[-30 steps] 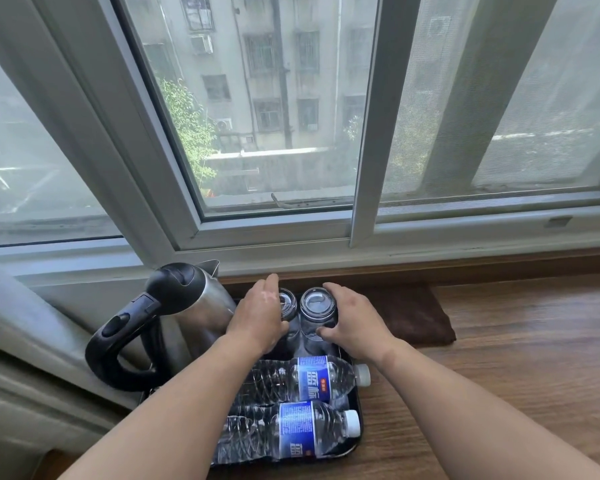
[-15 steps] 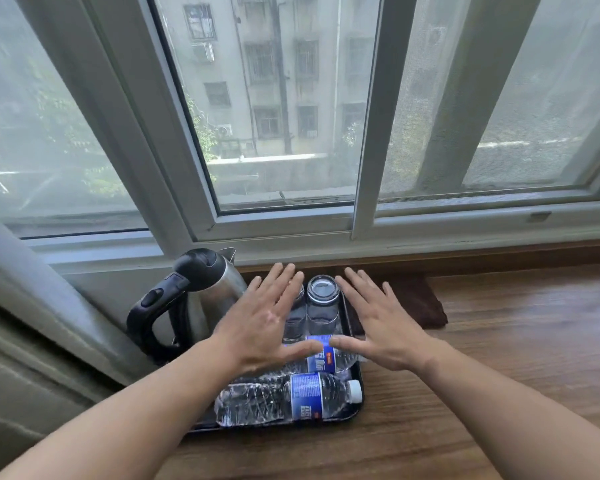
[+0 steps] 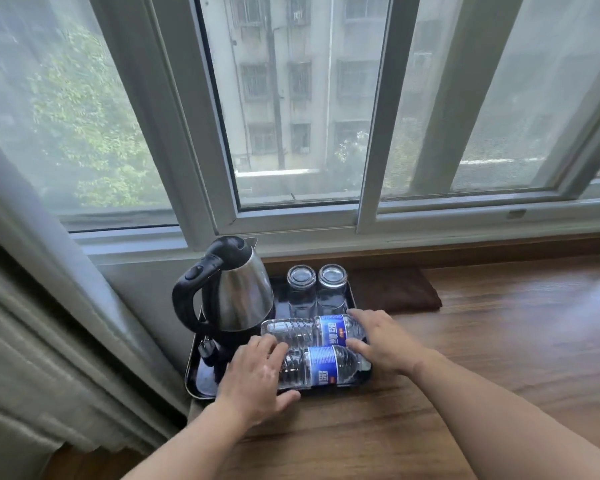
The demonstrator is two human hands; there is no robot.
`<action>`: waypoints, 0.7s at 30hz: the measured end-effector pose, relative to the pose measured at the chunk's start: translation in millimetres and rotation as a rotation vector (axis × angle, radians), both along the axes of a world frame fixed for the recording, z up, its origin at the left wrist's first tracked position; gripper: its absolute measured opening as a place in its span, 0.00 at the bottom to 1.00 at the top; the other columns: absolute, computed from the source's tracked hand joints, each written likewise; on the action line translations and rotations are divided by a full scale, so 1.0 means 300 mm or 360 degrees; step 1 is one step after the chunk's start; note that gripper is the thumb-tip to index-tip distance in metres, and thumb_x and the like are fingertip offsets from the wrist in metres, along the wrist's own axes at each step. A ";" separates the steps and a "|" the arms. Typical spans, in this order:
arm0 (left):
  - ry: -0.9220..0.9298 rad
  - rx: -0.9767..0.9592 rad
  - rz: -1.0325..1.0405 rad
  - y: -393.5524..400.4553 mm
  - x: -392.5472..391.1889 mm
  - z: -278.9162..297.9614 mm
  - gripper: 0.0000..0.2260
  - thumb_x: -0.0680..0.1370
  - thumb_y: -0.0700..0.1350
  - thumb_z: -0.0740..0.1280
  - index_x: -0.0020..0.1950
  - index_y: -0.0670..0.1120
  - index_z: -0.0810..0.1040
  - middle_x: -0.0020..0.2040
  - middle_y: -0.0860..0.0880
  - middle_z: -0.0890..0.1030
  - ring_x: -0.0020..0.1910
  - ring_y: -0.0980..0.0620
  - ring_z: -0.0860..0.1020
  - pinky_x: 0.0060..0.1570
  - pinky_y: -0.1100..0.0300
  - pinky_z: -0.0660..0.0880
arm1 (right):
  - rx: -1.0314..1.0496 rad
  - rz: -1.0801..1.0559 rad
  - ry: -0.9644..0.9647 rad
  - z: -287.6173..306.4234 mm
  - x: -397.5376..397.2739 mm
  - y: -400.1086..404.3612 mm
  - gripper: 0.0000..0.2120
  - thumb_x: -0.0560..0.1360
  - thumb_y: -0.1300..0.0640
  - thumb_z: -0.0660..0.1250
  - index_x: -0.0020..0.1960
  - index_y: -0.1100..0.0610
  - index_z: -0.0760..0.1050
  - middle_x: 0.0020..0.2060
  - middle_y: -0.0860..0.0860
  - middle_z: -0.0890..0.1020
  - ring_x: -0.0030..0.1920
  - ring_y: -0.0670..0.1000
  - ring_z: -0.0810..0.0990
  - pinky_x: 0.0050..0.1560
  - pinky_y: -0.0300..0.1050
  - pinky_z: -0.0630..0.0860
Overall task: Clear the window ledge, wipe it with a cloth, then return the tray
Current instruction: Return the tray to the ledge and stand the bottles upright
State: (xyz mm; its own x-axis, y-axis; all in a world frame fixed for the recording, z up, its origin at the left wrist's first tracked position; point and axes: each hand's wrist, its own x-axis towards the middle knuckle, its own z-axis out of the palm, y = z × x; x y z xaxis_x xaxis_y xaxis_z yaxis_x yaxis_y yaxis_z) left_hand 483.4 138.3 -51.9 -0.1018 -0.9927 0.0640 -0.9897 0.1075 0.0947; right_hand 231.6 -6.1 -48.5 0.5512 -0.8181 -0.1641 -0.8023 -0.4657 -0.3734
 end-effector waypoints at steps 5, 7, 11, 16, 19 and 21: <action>-0.0049 -0.0022 0.0030 -0.010 -0.011 -0.017 0.34 0.56 0.69 0.78 0.55 0.52 0.80 0.48 0.53 0.77 0.45 0.50 0.76 0.42 0.55 0.79 | 0.0118 -0.0030 0.0150 0.027 0.019 -0.024 0.38 0.76 0.43 0.70 0.80 0.46 0.56 0.70 0.51 0.73 0.70 0.53 0.67 0.72 0.52 0.66; -0.0060 0.0032 0.0062 -0.021 -0.008 -0.011 0.33 0.55 0.69 0.79 0.54 0.54 0.81 0.47 0.54 0.75 0.44 0.51 0.75 0.41 0.56 0.77 | 0.0144 -0.0001 0.0203 0.035 0.026 -0.037 0.39 0.76 0.45 0.72 0.81 0.47 0.56 0.71 0.51 0.73 0.70 0.54 0.67 0.71 0.52 0.66; 0.0002 0.0119 0.0063 -0.033 -0.012 0.007 0.32 0.67 0.70 0.71 0.66 0.54 0.78 0.56 0.53 0.75 0.55 0.49 0.73 0.57 0.53 0.73 | 0.0075 -0.0006 0.0217 0.036 0.024 -0.037 0.40 0.76 0.47 0.73 0.81 0.49 0.55 0.72 0.52 0.70 0.71 0.56 0.66 0.73 0.51 0.65; -0.0023 0.0272 0.0017 -0.066 0.019 0.059 0.35 0.70 0.72 0.67 0.72 0.56 0.70 0.62 0.55 0.72 0.62 0.52 0.70 0.64 0.55 0.69 | 0.0024 -0.0205 -0.0112 -0.013 -0.014 0.004 0.35 0.76 0.56 0.70 0.79 0.54 0.59 0.74 0.53 0.68 0.73 0.54 0.68 0.74 0.46 0.62; -0.0186 0.0342 -0.0010 -0.074 0.002 0.063 0.33 0.72 0.67 0.69 0.71 0.53 0.69 0.64 0.52 0.70 0.61 0.49 0.70 0.62 0.53 0.72 | 0.0067 -0.0163 -0.0027 -0.024 -0.014 -0.018 0.34 0.75 0.57 0.70 0.79 0.51 0.63 0.72 0.53 0.73 0.71 0.56 0.72 0.71 0.48 0.67; -0.0203 0.0304 0.0016 -0.067 -0.012 0.043 0.31 0.72 0.65 0.70 0.70 0.52 0.70 0.63 0.50 0.69 0.60 0.47 0.70 0.59 0.51 0.73 | 0.0075 -0.0139 0.0037 -0.032 -0.004 -0.042 0.34 0.75 0.54 0.72 0.78 0.49 0.64 0.70 0.51 0.74 0.69 0.55 0.73 0.69 0.49 0.70</action>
